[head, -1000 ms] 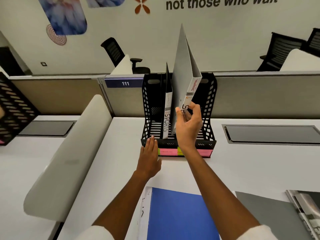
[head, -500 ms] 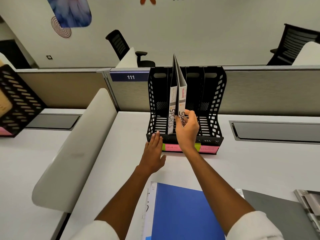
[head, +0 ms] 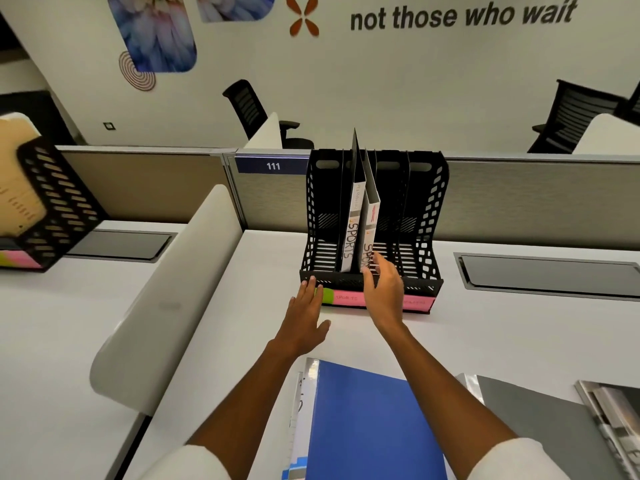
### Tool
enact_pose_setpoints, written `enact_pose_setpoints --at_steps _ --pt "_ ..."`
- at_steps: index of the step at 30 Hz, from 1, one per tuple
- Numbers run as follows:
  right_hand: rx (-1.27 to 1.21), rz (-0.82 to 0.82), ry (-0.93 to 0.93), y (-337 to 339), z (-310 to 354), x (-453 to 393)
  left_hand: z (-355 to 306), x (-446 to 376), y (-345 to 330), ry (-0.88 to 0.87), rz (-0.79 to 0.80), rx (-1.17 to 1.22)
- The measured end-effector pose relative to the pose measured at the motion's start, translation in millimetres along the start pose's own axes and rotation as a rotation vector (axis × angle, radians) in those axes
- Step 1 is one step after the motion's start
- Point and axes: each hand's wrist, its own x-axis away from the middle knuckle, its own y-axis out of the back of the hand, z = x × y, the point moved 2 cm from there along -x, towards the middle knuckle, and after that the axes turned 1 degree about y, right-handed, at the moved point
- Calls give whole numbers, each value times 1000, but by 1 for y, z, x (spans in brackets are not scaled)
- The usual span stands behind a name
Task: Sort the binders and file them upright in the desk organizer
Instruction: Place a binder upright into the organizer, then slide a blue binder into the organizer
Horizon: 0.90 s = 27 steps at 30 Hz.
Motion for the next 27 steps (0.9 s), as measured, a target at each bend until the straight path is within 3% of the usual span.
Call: enact_pose_setpoints --at_steps 16,27 --pt "72 90 -152 24 -27 148 18 120 -40 133 67 234" --pt "215 122 -338 46 -33 262 16 206 -65 118 38 415"
